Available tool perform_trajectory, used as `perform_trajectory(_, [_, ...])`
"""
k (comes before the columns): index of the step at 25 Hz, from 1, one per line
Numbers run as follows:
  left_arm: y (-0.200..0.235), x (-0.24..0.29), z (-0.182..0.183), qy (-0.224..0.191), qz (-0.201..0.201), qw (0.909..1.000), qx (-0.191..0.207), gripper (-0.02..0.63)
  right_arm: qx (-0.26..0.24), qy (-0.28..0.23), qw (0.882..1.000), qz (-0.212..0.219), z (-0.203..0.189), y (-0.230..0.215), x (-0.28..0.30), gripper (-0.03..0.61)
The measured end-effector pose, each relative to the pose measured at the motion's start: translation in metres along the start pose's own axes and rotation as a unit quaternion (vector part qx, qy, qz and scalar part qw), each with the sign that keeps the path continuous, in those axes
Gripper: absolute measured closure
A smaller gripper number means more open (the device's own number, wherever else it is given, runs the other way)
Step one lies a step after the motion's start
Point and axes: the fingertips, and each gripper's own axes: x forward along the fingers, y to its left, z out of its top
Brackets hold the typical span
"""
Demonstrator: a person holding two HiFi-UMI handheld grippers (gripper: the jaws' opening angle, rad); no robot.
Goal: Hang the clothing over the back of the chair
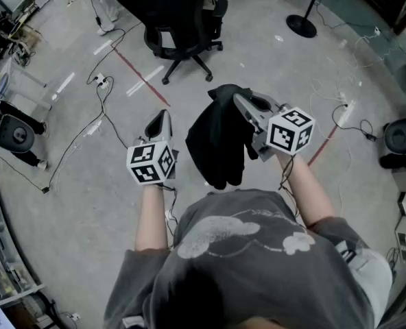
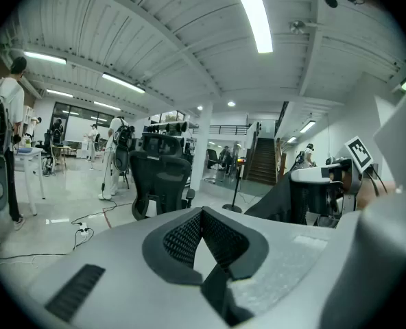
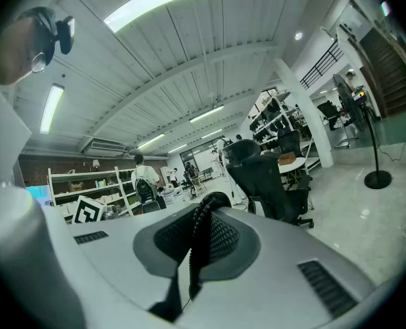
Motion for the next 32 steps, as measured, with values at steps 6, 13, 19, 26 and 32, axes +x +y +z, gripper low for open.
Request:
perform_trajectory(6, [0.003, -0.003, 0.002, 0.001, -0.003, 1.0, -0.005, 0.612, -0.006, 0.005, 1.0, 0.005, -0.001, 0.007, 0.004, 0.578])
perform_trajectory(13, [0.009, -0.007, -0.012, 0.017, 0.0, 0.9998, -0.015, 0.612, 0.004, 0.011, 1.0, -0.004, -0.006, 0.006, 0.008, 0.578])
perform_trajectory(19, [0.035, -0.021, -0.019, 0.02, -0.003, 0.9996, -0.02, 0.612, -0.009, -0.002, 1.0, -0.027, -0.008, 0.011, 0.013, 0.579])
perform_trajectory(26, [0.054, -0.022, -0.014, 0.012, -0.003, 0.9996, -0.024, 0.612, -0.026, -0.075, 0.996, -0.05, 0.045, 0.0, -0.008, 0.578])
perform_trajectory(32, [0.061, 0.005, -0.004, 0.014, -0.004, 0.9996, -0.024, 0.612, -0.003, -0.081, 0.995, -0.051, 0.048, -0.029, 0.014, 0.578])
